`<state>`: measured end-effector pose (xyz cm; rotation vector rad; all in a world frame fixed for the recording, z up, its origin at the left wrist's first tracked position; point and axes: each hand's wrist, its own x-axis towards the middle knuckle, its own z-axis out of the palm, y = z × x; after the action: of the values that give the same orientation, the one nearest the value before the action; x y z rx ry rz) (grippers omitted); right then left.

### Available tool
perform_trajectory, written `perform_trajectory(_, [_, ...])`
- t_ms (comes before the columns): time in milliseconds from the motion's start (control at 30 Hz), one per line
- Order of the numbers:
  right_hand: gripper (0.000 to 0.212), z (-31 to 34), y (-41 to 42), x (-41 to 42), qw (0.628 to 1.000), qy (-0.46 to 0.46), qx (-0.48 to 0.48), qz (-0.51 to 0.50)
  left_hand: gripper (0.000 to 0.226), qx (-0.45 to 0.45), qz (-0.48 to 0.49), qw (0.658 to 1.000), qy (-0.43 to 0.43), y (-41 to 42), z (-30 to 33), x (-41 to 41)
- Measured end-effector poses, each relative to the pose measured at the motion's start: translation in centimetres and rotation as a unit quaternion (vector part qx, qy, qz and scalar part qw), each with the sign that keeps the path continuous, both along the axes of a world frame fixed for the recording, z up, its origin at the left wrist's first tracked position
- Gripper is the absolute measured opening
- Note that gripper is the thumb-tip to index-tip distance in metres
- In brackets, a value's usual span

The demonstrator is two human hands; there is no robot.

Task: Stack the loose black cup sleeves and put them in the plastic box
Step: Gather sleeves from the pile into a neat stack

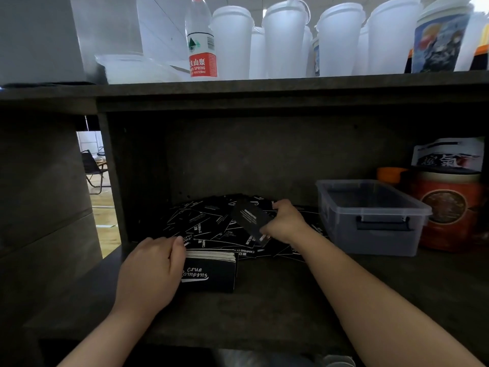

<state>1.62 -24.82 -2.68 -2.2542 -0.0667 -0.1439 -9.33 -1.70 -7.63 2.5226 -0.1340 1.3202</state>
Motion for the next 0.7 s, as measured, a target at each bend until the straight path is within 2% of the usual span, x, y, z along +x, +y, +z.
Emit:
perform_trajectory(100, [0.032,0.4,-0.4,0.3,0.989,-0.104,0.105,-0.029,0.039,-0.011,0.000,1.000,0.005,0.2,-0.1,0.2])
perform_trajectory(133, [0.021,0.6,-0.4,0.1,0.982,-0.138,0.130,-0.012,0.040,-0.012,-0.006,1.000,0.010,0.3,-0.1,0.4])
perform_trajectory(200, [0.015,0.7,-0.3,-0.5,0.975,-0.154,0.133,0.089,0.041,-0.029,-0.013,0.999,0.013,0.3,-0.2,0.7])
perform_trajectory(233, [0.016,0.7,0.1,-1.1,0.970,-0.121,0.119,0.172,0.042,-0.047,-0.012,0.999,0.016,0.3,-0.2,0.7])
perform_trajectory(300, [0.025,0.3,0.9,-2.2,0.935,0.042,0.087,0.340,0.048,-0.053,-0.015,0.998,0.020,0.3,-0.1,0.7])
perform_trajectory(367, [0.047,-0.2,1.4,-2.9,0.874,0.211,0.067,0.433,0.050,-0.014,-0.034,0.999,0.020,0.3,-0.2,0.6])
perform_trajectory(400, [0.056,-0.4,1.5,-2.9,0.852,0.251,0.066,0.455,0.054,0.000,-0.039,0.999,0.021,0.3,-0.2,0.6])
perform_trajectory(433, [0.057,-0.3,1.7,-3.1,0.847,0.260,0.071,0.459,0.055,0.002,-0.037,0.999,0.020,0.4,-0.2,0.4])
perform_trajectory(467, [0.051,0.0,1.8,-3.1,0.859,0.239,0.082,0.446,0.052,-0.002,-0.030,0.999,0.018,0.3,0.0,0.1])
perform_trajectory(567, [0.029,0.8,2.4,-1.5,0.934,0.099,0.136,0.315,0.041,-0.001,-0.021,1.000,0.013,-0.2,0.4,-0.4])
perform_trajectory(633, [0.023,1.1,2.8,0.8,0.977,-0.017,0.060,0.202,0.038,-0.003,-0.024,1.000,0.014,-0.3,0.5,-0.3])
perform_trajectory(700, [0.021,1.5,3.6,3.0,0.984,-0.110,-0.078,0.114,0.038,0.005,-0.016,1.000,0.025,-0.3,0.5,-0.1])
